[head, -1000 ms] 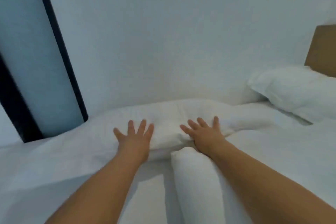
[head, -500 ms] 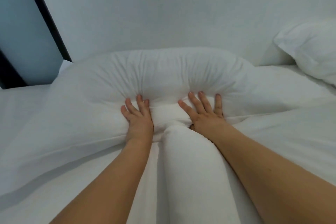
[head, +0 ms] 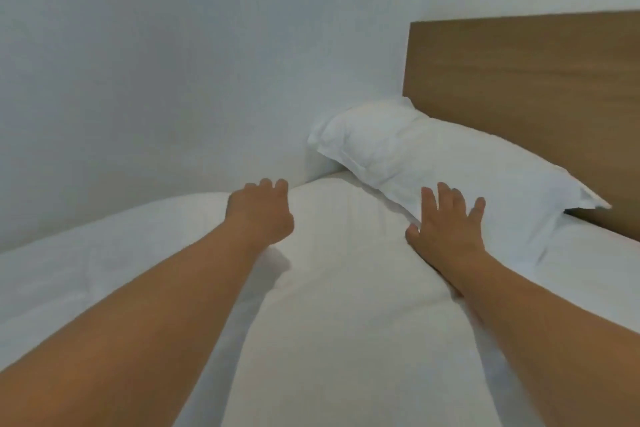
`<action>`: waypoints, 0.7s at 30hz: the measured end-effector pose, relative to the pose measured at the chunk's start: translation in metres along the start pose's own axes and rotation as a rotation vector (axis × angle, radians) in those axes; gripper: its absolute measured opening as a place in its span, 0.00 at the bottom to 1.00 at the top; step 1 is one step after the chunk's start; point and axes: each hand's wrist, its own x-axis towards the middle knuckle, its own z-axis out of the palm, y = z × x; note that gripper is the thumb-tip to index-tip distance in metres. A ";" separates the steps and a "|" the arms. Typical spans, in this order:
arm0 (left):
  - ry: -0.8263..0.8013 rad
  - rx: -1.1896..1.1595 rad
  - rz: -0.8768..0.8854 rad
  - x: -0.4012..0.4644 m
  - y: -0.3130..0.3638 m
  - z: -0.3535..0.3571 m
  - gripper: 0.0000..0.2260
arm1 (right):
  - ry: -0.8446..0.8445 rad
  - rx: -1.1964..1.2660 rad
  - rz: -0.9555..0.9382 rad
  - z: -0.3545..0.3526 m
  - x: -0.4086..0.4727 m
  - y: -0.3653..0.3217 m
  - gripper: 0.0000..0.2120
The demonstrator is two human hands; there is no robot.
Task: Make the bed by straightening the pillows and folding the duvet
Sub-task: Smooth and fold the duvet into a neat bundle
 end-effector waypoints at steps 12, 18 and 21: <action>0.255 -0.037 0.203 0.117 0.174 0.205 0.38 | 0.212 0.060 0.172 0.208 0.035 0.050 0.39; 0.328 0.144 0.346 0.223 0.222 0.188 0.56 | 0.381 0.145 0.230 0.241 0.049 0.052 0.39; 0.372 0.092 0.281 0.253 0.250 0.193 0.54 | 0.394 0.190 0.261 0.245 0.045 0.054 0.36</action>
